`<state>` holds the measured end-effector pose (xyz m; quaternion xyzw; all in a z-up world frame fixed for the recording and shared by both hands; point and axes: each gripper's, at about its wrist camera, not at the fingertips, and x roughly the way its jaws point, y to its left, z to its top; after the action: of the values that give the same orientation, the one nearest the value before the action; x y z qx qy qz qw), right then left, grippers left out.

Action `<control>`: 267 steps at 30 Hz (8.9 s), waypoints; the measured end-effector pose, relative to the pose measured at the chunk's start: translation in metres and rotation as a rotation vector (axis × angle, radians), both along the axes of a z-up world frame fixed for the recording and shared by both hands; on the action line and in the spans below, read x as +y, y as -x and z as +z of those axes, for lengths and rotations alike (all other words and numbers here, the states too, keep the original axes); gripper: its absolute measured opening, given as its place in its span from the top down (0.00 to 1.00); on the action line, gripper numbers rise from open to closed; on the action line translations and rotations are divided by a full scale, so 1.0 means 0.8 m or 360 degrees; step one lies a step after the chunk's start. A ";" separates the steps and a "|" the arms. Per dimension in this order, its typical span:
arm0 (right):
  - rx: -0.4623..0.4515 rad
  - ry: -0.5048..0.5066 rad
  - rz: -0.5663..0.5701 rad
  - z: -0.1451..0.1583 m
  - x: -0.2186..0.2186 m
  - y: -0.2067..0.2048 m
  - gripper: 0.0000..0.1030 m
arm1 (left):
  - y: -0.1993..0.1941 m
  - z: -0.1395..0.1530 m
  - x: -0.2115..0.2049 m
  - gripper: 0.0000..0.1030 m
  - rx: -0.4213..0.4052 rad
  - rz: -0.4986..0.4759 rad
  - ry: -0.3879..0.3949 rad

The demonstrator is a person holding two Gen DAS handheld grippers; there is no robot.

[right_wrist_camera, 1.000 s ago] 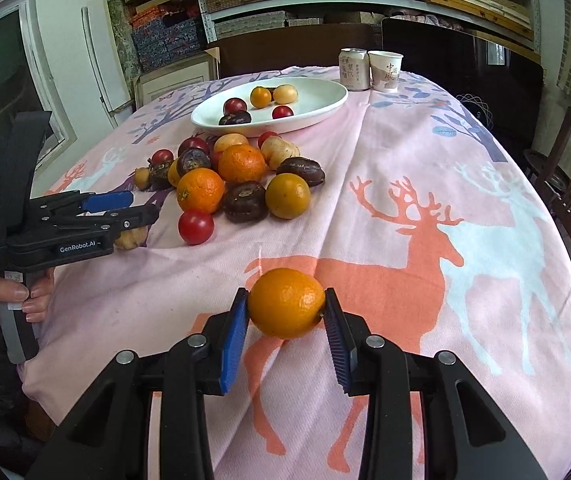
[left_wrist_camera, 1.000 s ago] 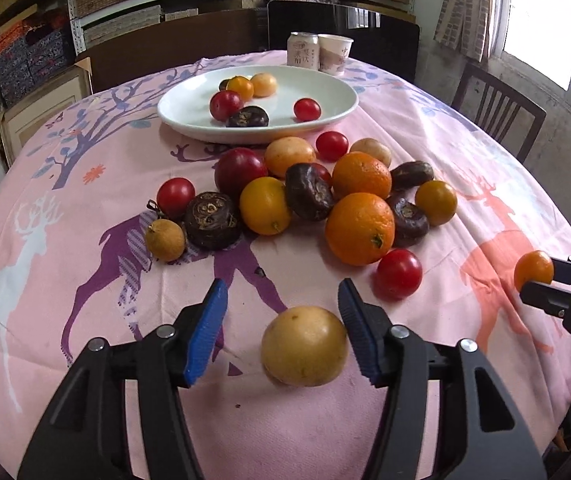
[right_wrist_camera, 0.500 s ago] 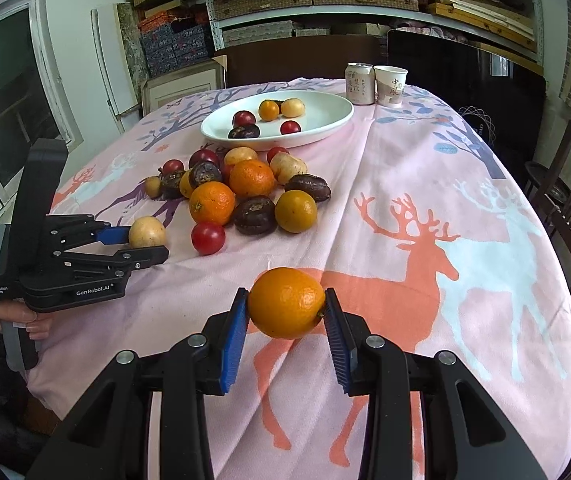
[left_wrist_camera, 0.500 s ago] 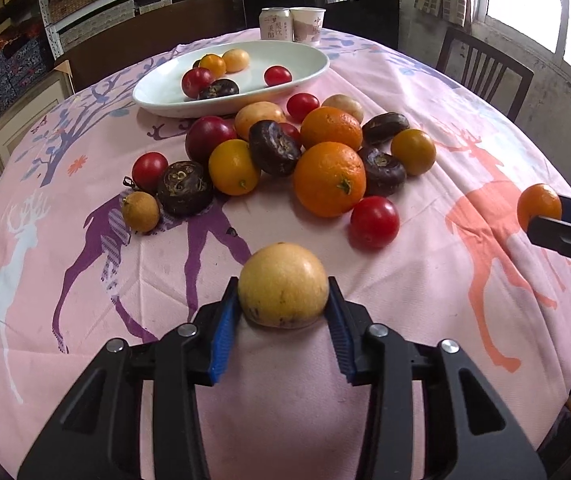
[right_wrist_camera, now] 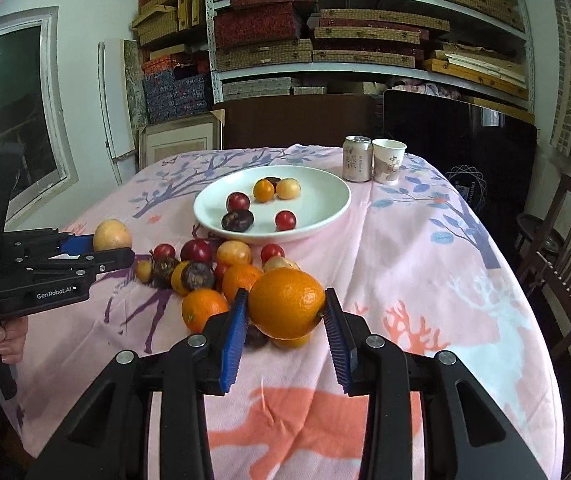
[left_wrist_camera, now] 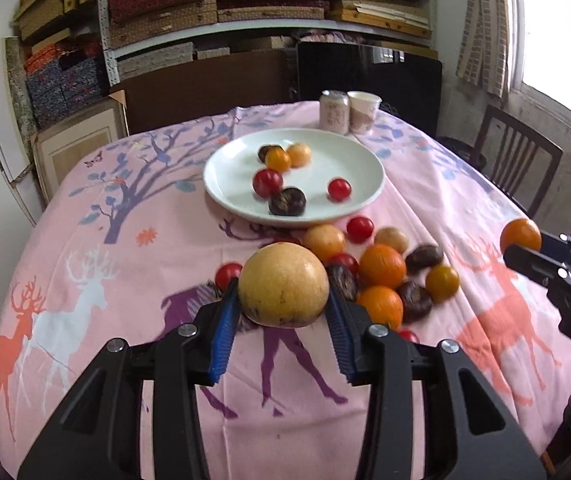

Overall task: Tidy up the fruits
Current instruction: 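Carry both fruits to the white plate and open both grippers to release, then grasp a small yellow-brown fruit with the left gripper while the right grasps a yellow-orange fruit, then carry both fruits over the white plate and open both grippers, then grasp a red tomato with the left gripper while the right grasps a dark brown fruit, then carry both fruits onto the white plate and open both grippers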

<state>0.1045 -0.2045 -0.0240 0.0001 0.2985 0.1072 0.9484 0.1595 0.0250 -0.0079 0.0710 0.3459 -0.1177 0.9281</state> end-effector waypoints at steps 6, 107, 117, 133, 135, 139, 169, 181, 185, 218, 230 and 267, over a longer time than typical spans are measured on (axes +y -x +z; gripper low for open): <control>0.0052 -0.0070 0.0065 0.001 0.015 -0.105 0.63 | -0.083 0.011 -0.005 0.60 -0.0042 0.0130 -0.0031; 0.0384 0.0014 -0.0033 -0.067 -0.041 -0.032 0.64 | -0.088 -0.088 0.062 0.72 0.0248 0.0037 -0.0083; 0.0096 0.0043 0.0041 -0.022 -0.015 -0.102 0.64 | -0.135 -0.040 0.039 0.72 0.0043 0.0184 -0.0230; 0.0099 0.0067 -0.0008 -0.031 0.010 -0.264 0.64 | -0.263 -0.048 0.026 0.72 0.0099 0.0327 -0.0089; 0.0114 0.0088 0.0005 -0.037 0.017 -0.274 0.64 | -0.267 -0.050 0.025 0.72 0.0097 0.0316 -0.0084; 0.0134 0.0118 0.0038 -0.045 0.027 -0.286 0.64 | -0.271 -0.047 0.020 0.72 0.0042 0.0299 -0.0098; 0.0237 0.0065 0.0052 -0.054 -0.027 -0.158 0.03 | -0.135 -0.055 0.008 0.05 0.0050 0.0164 -0.0398; 0.0415 0.0173 0.0132 -0.093 -0.024 -0.130 0.03 | -0.085 -0.094 0.043 0.04 0.0127 0.0151 -0.0337; 0.0435 0.0295 0.0139 -0.100 -0.008 -0.128 0.03 | -0.090 -0.093 0.044 0.04 0.0070 0.0148 -0.0327; 0.0426 0.0237 0.0214 -0.096 0.005 -0.112 0.42 | -0.124 -0.091 0.064 0.73 0.0197 0.0056 0.0117; 0.0329 0.0333 0.0294 -0.086 0.023 -0.097 0.55 | -0.103 -0.091 0.046 0.73 0.0171 -0.0023 -0.0170; 0.0265 -0.0033 0.0128 -0.029 0.022 -0.293 0.55 | -0.269 -0.023 0.020 0.73 0.0177 0.0235 0.0161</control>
<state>0.3386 -0.1873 -0.0475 0.0069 0.3748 0.1480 0.9152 0.3745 0.0407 -0.0265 -0.0083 0.3947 -0.0702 0.9161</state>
